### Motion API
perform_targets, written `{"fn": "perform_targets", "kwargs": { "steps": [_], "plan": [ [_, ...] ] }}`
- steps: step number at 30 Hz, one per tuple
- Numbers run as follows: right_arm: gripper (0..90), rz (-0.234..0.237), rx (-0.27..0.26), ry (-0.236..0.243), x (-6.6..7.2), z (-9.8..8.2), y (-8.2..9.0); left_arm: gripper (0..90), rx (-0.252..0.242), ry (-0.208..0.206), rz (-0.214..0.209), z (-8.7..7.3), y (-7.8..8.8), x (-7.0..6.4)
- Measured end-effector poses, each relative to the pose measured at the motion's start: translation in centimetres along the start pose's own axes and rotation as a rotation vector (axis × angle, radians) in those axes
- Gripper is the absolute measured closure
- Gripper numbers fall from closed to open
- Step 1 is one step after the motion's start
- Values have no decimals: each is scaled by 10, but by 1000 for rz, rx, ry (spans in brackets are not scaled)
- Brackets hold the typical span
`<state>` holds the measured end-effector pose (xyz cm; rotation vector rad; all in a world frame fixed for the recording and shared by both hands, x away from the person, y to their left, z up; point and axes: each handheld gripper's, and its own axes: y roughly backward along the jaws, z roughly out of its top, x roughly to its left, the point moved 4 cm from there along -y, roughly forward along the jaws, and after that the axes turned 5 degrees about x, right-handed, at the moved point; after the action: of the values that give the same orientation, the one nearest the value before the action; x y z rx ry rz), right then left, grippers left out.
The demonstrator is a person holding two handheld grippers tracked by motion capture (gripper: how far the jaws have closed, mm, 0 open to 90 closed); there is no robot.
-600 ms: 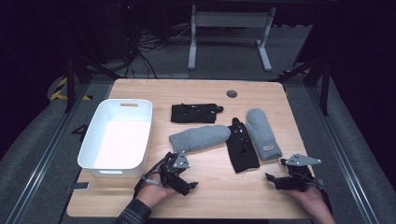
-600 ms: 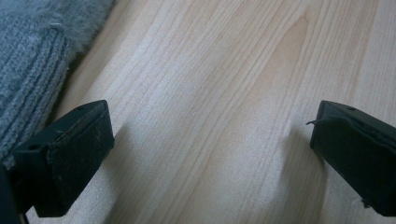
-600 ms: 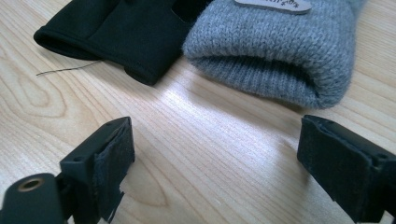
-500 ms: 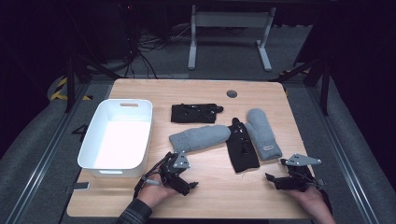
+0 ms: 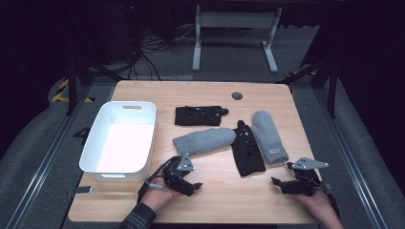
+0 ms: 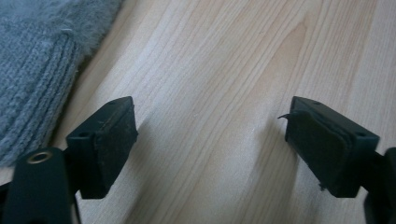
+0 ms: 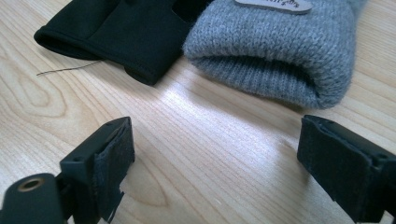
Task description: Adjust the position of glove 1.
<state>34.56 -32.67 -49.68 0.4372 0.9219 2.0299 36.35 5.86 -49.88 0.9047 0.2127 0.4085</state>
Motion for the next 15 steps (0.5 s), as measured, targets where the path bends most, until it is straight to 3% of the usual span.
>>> {"fn": "perform_targets", "kwargs": {
  "steps": [4,7,9,11,15],
  "plan": [
    [115,0,0,0,0,0,0,323,-18,13,0,4,6,0],
    [116,0,0,0,0,0,0,539,-34,35,-2,11,14,3],
    [115,0,0,0,0,0,0,580,-39,43,-9,14,15,4],
    [115,0,0,0,0,0,0,714,-33,50,-10,20,17,7],
    [115,0,0,0,0,0,0,893,-26,64,1,27,18,10]
  ]
}}
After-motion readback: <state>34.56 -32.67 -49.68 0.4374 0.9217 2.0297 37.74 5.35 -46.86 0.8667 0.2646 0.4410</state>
